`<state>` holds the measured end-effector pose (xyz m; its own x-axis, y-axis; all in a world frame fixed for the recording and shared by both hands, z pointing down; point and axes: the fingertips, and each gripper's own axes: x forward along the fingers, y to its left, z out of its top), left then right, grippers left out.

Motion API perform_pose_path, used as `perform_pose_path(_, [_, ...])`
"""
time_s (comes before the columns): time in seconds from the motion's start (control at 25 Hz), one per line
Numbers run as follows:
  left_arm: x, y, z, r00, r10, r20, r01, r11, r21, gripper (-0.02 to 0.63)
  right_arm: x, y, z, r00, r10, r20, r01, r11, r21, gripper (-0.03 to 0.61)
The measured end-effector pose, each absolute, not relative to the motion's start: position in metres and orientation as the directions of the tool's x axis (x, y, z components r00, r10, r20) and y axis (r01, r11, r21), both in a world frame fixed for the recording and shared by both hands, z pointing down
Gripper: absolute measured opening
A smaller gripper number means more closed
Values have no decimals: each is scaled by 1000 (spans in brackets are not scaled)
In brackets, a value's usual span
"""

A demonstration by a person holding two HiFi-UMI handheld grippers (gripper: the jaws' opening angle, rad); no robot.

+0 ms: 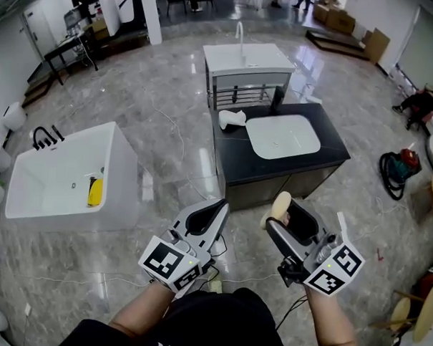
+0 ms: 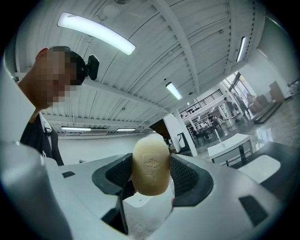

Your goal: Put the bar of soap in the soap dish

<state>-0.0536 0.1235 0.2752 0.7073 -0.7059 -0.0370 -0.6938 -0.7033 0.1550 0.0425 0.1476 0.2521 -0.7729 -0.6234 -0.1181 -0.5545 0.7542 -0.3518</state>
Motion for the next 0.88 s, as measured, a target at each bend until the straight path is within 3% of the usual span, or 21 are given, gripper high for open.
perform_pose_path(0.88, [-40, -125, 304, 647, -761, -50, -740, -642, 199, 8, 25, -120, 294, -854, -517, -50, -469, 809, -356, 258])
